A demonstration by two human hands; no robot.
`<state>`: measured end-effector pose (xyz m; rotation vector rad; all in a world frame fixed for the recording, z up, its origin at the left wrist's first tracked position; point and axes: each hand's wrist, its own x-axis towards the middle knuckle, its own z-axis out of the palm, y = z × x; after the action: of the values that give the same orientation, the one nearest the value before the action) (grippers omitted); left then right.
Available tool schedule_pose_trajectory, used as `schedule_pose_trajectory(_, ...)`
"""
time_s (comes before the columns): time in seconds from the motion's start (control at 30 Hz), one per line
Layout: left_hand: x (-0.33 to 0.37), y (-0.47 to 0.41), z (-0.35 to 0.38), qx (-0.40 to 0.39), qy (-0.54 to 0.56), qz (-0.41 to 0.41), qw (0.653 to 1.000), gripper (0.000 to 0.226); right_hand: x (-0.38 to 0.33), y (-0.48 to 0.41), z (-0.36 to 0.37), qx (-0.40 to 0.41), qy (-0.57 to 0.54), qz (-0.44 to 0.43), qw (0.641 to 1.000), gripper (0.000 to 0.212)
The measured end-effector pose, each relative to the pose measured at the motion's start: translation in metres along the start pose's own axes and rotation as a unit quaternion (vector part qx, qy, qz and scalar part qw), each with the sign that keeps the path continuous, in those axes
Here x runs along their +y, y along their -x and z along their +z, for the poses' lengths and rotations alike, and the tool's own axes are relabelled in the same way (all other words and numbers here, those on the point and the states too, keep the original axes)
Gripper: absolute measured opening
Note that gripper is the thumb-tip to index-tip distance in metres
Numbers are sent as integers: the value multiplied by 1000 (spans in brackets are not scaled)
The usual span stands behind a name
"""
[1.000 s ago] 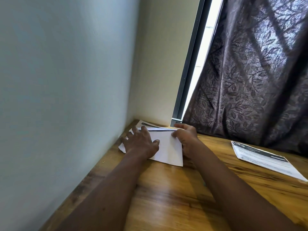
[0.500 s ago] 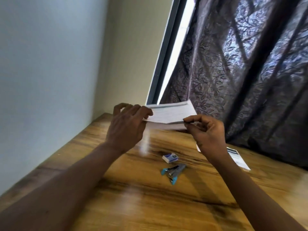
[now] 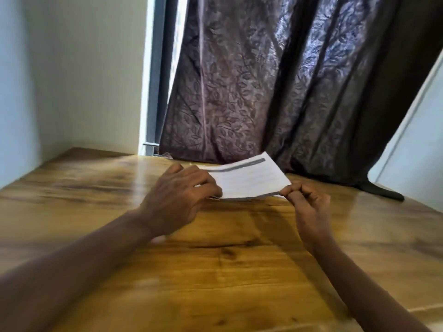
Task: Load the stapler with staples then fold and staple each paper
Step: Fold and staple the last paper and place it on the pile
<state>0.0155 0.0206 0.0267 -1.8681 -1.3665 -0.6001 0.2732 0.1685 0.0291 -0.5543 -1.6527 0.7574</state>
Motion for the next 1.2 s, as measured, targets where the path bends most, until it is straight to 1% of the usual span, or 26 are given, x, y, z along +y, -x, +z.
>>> schedule_pose_trajectory(0.1, 18, -11, 11, -84, 33, -18, 996, 35, 8, 11, -17, -30, 106, 4, 994, 15)
schedule_pose_trajectory(0.17, 27, -17, 14, -134, 64, -37, 988, 36, 13, 15, -24, -53, 202, 23, 978, 6)
schedule_pose_trajectory(0.2, 31, -19, 14, -152, 79, -45, 984, 36, 17, 15, -26, -65, 246, 33, 966, 6)
schedule_pose_trajectory(0.27, 34, -21, 15, -179, 97, -59, 977, 36, 20, 15, -27, -86, 308, 34, 947, 16)
schedule_pose_trajectory(0.37, 32, -18, 12, -216, 135, -64, 965, 35, 20, 17, -21, -120, 351, -2, 929, 30)
schedule_pose_trajectory(0.43, 31, -16, 11, -240, 146, -57, 958, 35, 19, 18, -17, -154, 358, -38, 920, 33)
schedule_pose_trajectory(0.5, 31, -15, 9, -263, 151, -56, 951, 39, 17, 19, -13, -199, 354, -56, 912, 35)
schedule_pose_trajectory(0.6, 30, -14, 10, -266, 184, -70, 944, 37, 17, 16, -5, -267, 353, -44, 896, 39)
schedule_pose_trajectory(0.67, 30, -16, 12, -251, 205, -91, 942, 43, 18, 13, 3, -291, 336, -33, 895, 40)
schedule_pose_trajectory(0.73, 31, -17, 13, -233, 200, -107, 946, 48, 17, 10, 15, -312, 325, -23, 892, 42)
schedule_pose_trajectory(0.87, 34, -17, 14, -215, 166, -101, 957, 33, 20, 6, 45, -361, 323, 7, 875, 50)
schedule_pose_trajectory(0.97, 33, -16, 12, -215, 159, -106, 958, 27, 25, 7, 54, -402, 321, 38, 857, 48)
schedule_pose_trajectory(1.1, 31, -14, 14, -227, 160, -111, 954, 35, 28, -1, 34, -413, 357, 61, 836, 47)
schedule_pose_trajectory(1.2, 29, -14, 16, -230, 166, -120, 951, 34, 32, -9, 4, -377, 408, 96, 826, 47)
